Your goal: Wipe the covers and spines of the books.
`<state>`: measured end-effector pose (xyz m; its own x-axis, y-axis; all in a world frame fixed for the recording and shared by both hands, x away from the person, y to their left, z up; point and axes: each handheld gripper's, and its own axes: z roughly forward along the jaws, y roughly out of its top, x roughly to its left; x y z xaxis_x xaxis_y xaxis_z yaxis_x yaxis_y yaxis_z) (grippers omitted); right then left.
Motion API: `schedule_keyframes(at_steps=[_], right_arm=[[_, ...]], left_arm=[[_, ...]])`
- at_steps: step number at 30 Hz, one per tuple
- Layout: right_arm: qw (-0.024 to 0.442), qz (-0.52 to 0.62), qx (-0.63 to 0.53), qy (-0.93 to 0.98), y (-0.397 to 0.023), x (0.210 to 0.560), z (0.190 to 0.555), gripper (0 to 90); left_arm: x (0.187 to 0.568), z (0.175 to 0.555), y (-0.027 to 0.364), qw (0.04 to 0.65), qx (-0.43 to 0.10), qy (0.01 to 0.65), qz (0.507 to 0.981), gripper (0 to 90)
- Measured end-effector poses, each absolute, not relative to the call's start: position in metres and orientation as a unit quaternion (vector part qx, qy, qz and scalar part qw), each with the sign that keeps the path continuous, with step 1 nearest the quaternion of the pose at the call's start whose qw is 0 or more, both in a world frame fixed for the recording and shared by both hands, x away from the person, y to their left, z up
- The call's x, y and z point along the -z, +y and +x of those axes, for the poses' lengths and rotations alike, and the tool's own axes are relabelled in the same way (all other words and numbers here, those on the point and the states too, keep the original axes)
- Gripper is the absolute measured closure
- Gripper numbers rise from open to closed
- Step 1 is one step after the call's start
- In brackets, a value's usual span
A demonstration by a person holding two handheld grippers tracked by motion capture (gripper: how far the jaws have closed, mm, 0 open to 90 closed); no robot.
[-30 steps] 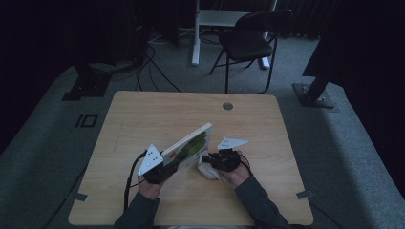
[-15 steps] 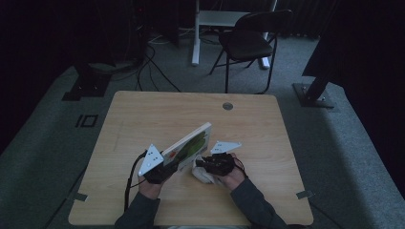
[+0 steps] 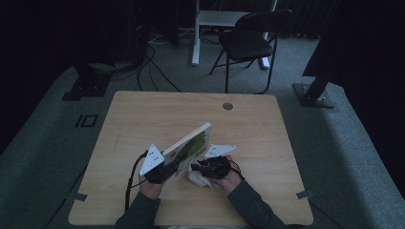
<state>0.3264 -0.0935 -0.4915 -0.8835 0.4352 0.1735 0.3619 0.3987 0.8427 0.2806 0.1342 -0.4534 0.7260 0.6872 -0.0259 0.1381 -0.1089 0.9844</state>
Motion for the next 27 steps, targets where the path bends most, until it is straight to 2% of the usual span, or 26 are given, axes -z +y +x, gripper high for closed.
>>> schedule_keyframes(at_steps=[21, 27], right_arm=[[0.034, 0.207, -0.489, 0.847, -0.075, 0.489, 0.311, 81.9], [0.046, 0.192, -0.485, 0.852, -0.069, 0.486, 0.305, 81.9]], left_arm=[[0.456, 0.283, 0.133, 0.598, -0.229, 0.295, 0.709, 78.0], [0.458, 0.284, 0.133, 0.595, -0.233, 0.299, 0.709, 78.0]])
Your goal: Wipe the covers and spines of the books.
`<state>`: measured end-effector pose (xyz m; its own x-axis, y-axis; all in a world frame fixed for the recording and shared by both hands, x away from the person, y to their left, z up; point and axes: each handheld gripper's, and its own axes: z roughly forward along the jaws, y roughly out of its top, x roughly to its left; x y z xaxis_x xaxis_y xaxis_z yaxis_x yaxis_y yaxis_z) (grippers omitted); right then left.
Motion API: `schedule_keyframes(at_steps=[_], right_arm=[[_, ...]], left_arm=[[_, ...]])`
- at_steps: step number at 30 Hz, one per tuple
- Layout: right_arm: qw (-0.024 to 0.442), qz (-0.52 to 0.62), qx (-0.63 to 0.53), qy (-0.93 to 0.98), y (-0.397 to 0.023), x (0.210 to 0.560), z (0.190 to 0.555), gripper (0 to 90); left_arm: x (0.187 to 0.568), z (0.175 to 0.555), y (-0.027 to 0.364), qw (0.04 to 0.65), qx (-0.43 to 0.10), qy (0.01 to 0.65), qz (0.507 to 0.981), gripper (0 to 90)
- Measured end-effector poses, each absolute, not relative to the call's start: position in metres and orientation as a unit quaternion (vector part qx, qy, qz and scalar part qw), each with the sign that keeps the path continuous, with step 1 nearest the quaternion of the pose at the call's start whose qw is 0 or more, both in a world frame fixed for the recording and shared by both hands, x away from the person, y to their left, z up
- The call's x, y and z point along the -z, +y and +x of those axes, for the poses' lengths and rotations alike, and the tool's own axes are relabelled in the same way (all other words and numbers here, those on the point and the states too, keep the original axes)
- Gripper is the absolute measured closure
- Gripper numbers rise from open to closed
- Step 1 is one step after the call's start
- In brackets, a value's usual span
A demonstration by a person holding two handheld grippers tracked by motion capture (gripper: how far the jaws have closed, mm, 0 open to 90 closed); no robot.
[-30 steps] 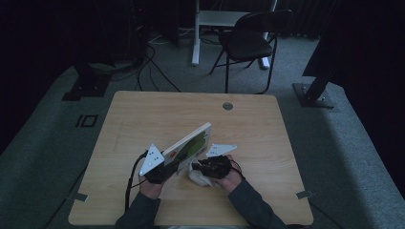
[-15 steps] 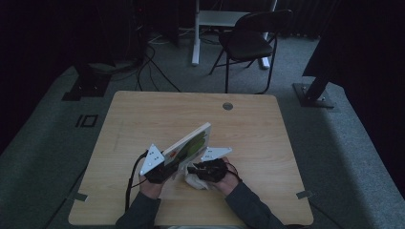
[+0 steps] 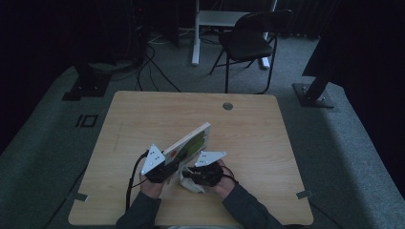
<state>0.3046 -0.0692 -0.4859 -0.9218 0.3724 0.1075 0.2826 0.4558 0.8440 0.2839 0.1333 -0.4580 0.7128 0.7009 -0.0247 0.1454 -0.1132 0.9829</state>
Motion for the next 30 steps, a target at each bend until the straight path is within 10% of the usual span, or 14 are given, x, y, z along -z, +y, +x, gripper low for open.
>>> schedule_keyframes(at_steps=[30], right_arm=[[0.031, 0.137, -0.499, 0.855, -0.05, 0.483, 0.284, 81.8]], left_arm=[[0.463, 0.286, 0.131, 0.602, -0.235, 0.318, 0.694, 78.0]])
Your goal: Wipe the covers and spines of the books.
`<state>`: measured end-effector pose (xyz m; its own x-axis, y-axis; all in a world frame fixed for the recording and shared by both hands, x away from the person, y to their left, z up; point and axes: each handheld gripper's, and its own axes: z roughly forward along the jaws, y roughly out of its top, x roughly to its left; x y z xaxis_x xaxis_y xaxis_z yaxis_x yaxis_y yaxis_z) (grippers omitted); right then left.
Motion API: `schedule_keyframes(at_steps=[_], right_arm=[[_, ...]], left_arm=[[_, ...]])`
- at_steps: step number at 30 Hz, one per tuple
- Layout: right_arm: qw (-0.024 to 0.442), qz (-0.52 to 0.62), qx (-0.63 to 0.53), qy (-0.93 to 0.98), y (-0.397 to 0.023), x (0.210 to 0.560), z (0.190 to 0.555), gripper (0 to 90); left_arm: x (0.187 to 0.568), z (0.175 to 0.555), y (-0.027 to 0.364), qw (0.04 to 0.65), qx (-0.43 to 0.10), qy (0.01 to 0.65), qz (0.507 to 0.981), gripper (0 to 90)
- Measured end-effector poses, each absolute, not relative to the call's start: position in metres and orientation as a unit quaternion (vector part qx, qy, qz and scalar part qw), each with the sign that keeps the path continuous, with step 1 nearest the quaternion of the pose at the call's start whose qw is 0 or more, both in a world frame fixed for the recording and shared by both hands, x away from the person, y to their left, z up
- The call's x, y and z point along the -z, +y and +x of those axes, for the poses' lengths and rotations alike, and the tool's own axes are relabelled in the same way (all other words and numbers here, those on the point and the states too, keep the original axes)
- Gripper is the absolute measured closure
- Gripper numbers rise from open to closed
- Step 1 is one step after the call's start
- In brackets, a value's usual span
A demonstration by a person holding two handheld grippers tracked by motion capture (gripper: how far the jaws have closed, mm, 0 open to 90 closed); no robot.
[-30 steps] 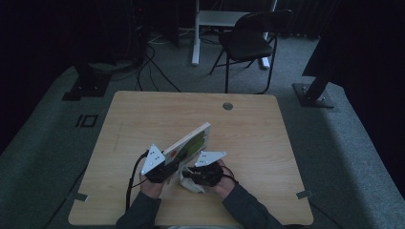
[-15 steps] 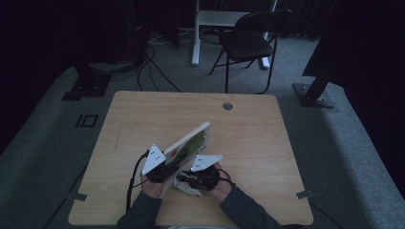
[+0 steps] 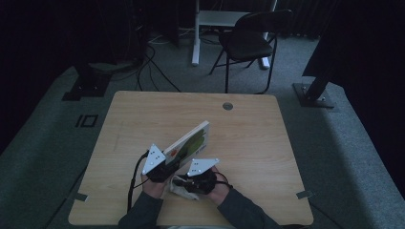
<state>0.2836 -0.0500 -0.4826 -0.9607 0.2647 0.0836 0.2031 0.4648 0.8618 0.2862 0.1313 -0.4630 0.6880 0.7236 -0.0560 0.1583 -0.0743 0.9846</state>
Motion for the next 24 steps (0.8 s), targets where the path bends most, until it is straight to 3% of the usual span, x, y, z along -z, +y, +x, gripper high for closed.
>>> schedule_keyframes(at_steps=[24], right_arm=[[0.068, 0.202, -0.505, 0.836, -0.097, 0.473, 0.315, 81.7]], left_arm=[[0.456, 0.284, 0.149, 0.589, -0.267, 0.315, 0.695, 78.0]])
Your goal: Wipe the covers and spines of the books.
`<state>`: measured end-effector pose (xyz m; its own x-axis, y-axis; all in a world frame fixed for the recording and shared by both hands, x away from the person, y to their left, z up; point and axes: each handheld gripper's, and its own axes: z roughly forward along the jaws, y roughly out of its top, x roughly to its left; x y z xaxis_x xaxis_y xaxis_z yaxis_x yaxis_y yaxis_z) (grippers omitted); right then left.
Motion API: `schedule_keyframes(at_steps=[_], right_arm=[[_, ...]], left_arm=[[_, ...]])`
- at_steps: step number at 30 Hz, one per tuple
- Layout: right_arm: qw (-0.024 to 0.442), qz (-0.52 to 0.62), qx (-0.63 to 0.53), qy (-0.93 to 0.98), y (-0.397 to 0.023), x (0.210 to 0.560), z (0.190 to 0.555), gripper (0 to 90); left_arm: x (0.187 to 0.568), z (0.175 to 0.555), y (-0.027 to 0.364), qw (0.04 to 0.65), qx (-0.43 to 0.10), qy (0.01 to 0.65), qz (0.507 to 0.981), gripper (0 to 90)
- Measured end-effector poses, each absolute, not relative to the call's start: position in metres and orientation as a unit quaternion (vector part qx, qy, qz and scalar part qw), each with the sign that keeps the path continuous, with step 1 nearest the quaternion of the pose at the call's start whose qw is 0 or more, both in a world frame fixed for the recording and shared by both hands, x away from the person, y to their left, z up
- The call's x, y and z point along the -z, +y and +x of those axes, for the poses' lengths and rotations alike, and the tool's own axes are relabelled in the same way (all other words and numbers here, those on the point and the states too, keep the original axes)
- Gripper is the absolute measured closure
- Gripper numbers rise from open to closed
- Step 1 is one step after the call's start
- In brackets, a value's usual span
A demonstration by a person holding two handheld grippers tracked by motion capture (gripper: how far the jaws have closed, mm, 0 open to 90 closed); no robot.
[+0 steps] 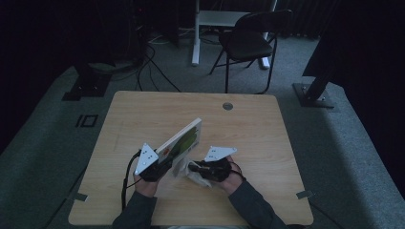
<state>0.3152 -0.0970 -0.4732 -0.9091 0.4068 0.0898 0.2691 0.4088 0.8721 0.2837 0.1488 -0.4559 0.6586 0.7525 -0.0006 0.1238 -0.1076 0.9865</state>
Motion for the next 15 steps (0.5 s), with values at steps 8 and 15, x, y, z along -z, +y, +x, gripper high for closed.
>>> schedule_keyframes(at_steps=[8, 15], right_arm=[[0.09, 0.223, -0.517, 0.822, -0.119, 0.46, 0.324, 81.6], [0.106, 0.232, -0.528, 0.81, -0.133, 0.448, 0.327, 81.6]], left_arm=[[0.459, 0.281, 0.142, 0.569, -0.295, 0.308, 0.703, 78.0], [0.461, 0.278, 0.136, 0.549, -0.314, 0.296, 0.716, 77.9]])
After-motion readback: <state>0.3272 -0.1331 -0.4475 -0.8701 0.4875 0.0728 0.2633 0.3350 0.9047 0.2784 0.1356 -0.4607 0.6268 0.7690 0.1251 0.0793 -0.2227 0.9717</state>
